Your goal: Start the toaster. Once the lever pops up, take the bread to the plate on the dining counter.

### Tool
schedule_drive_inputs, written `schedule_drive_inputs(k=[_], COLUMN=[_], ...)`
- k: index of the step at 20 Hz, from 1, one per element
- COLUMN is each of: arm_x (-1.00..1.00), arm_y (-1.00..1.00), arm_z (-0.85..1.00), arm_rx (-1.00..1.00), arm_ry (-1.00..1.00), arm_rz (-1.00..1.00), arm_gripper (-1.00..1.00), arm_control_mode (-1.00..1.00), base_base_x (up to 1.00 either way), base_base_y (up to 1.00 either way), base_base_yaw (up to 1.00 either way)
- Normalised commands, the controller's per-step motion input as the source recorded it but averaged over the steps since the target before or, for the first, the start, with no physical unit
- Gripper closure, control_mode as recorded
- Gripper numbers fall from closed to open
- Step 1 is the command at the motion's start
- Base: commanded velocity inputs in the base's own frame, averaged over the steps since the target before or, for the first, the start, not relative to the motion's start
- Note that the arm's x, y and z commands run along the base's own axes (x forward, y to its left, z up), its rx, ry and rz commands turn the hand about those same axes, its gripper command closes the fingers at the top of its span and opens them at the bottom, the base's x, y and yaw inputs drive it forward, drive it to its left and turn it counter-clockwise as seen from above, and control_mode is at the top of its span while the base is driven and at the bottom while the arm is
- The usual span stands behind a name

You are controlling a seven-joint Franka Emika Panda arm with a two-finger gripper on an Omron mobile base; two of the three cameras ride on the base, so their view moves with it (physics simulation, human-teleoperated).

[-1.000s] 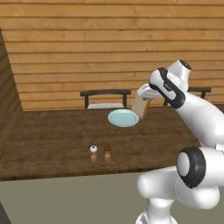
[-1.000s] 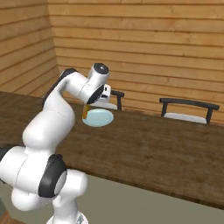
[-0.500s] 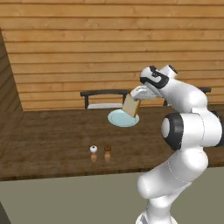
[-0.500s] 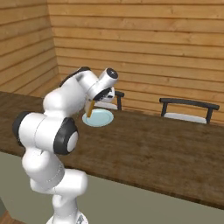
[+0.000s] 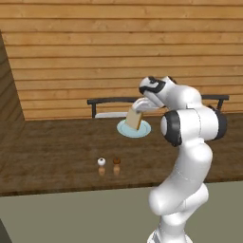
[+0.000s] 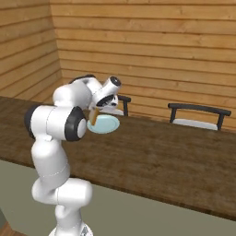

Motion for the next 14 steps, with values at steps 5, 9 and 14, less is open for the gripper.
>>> schedule_drive_inputs(k=[5,9,14], arm_x=[0.21,0.33,0.52], arm_y=[0.00,0.00,0.00], arm_z=[-0.30,-0.21,-0.12], arm_rx=[0.00,0.00,0.00], arm_ry=[0.07,0.03,0.00], arm_rz=[0.00,0.00,0.00], arm_gripper=[1.00,1.00,1.00], arm_control_mode=[-1.00,-1.00,-1.00], base_base_x=[0.00,0.00,0.00], base_base_y=[0.00,0.00,0.00], base_base_yaw=[0.00,0.00,0.00])
